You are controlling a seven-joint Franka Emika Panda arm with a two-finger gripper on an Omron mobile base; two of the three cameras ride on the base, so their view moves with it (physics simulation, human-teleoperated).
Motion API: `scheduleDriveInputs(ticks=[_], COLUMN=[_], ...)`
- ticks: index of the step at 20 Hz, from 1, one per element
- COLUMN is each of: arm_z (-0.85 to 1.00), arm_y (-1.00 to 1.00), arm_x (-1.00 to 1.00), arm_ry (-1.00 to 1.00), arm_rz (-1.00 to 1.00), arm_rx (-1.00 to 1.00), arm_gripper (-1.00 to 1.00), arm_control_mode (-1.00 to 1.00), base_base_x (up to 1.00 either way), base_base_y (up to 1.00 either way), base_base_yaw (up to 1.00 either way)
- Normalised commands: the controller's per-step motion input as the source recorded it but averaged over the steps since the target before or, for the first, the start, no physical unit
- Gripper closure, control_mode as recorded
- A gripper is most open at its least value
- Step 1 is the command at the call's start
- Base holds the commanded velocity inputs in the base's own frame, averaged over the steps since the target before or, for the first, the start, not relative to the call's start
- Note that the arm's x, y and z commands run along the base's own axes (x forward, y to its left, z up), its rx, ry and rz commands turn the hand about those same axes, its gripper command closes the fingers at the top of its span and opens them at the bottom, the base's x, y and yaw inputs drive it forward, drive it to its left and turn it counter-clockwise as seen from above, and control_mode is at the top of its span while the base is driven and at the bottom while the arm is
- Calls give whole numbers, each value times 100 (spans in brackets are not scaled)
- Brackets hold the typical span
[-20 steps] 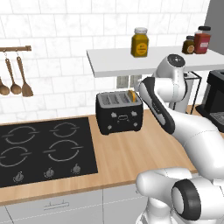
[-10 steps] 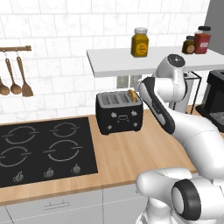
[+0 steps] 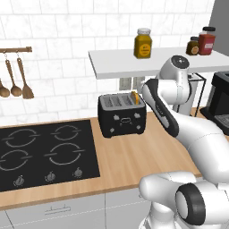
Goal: Start the toaster. Once the lever pops up, take the bread to the plate on the dining counter.
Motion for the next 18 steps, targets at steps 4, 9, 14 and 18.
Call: scheduleDriveInputs(ticks=[4, 9, 14, 18], arm_z=[0, -4, -31, -22], arm_y=[0, 0, 1, 7], arm_x=[-4, -31, -1, 14], arm_ry=[0, -6, -9, -15], arm_rz=[0, 0, -1, -1], arm_rx=[0, 0, 0, -3], arm_gripper=[-100, -100, -100, -100], arm_control_mode=[-100, -100, -100, -100], base_base_x=[0, 0, 0, 0], base_base_y=[0, 0, 0, 0], base_base_yaw=[0, 0, 0, 0])
